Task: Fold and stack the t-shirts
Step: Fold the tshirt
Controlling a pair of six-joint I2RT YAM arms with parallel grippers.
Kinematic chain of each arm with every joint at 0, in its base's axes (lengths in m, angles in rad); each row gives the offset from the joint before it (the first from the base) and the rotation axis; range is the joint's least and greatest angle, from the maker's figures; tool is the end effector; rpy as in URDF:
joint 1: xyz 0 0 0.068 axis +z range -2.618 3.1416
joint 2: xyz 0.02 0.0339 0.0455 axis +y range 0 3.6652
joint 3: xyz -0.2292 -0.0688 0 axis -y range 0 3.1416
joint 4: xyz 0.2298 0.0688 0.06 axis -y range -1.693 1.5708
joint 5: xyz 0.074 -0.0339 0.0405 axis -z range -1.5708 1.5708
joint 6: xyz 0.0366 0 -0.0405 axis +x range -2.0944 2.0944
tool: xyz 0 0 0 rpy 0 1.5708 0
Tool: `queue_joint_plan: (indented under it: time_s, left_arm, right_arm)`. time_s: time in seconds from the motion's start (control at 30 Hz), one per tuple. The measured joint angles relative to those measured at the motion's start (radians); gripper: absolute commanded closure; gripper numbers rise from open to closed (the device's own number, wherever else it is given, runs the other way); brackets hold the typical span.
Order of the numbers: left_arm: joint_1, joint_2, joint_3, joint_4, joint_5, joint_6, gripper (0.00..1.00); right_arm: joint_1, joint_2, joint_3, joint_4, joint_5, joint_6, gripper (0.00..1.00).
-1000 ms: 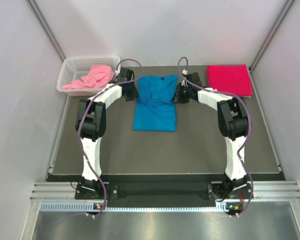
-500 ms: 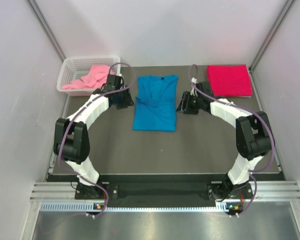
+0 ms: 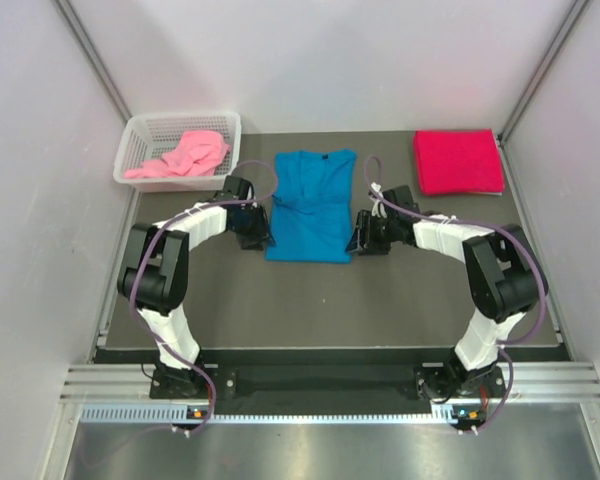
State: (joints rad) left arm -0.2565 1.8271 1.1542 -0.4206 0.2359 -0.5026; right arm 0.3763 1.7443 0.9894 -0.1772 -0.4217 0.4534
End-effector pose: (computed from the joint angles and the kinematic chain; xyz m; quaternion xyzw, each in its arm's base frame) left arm 0.3321 -0.0959 0.1416 -0.0908 0.9610 -0.1932 0.1757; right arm 0.3033 0.1360 0.1393 -0.0299 0.9303 0.3056 0.2009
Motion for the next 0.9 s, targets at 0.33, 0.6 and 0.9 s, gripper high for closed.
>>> queue_joint_plan:
  time_s: [0.33, 0.6, 0.9]
  left_arm:
    - [-0.001, 0.014, -0.033, 0.051, 0.039, -0.017, 1.00]
    - [-0.052, -0.159, -0.242, 0.092, 0.006, -0.080, 0.97]
    - [-0.101, -0.368, -0.373, -0.008, -0.041, -0.120, 0.60]
  right_arm:
    - [0.027, 0.013, -0.062, 0.055, -0.007, 0.001, 0.96]
    - [0.029, -0.138, -0.242, 0.080, 0.027, 0.022, 1.00]
    - [0.089, -0.402, -0.448, 0.047, 0.071, 0.060, 0.72]
